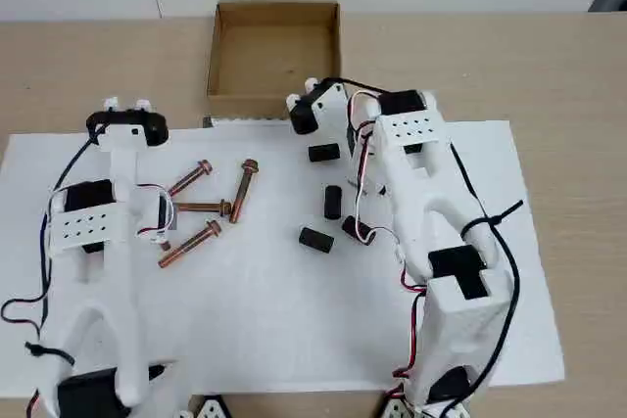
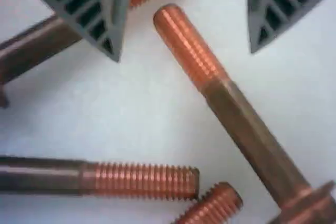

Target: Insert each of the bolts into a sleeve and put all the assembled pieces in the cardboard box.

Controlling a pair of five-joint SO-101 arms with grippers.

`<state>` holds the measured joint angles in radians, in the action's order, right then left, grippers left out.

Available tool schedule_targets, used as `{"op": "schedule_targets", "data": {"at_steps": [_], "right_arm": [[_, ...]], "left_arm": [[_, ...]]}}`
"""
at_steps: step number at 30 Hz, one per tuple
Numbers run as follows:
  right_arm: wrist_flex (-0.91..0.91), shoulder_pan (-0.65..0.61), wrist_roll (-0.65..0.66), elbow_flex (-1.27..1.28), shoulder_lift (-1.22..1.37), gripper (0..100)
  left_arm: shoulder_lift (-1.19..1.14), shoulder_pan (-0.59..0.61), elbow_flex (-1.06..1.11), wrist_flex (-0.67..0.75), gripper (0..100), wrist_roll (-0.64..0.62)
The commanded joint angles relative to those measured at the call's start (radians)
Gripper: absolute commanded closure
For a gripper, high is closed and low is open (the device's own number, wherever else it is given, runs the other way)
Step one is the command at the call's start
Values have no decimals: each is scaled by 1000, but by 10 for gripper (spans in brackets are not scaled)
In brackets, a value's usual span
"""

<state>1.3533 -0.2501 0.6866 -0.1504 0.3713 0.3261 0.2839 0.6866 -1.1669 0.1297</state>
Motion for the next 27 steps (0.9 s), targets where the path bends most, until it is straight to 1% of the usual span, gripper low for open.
{"op": "schedule_targets", "data": {"at_steps": [1, 11, 15, 17, 20, 24, 27], "right_arm": [[7, -12, 9, -44, 7, 845], [-42, 36, 15, -44, 110, 846], [-47, 39, 41, -44, 143, 850], [-45, 39, 40, -44, 150, 885], [-45, 36, 35, -44, 147, 998], [-12, 38, 32, -60, 137, 991], [44, 38, -18, -107, 102, 991]], "left_arm": [[3, 6, -44, 17, 845, -6], [3, 6, -42, 12, 845, -6], [3, 6, -41, 12, 845, -6], [3, 6, -41, 12, 845, -6], [3, 6, -38, 11, 845, -6], [3, 6, -35, 6, 845, -6], [9, 6, -42, -28, 845, -3]]}}
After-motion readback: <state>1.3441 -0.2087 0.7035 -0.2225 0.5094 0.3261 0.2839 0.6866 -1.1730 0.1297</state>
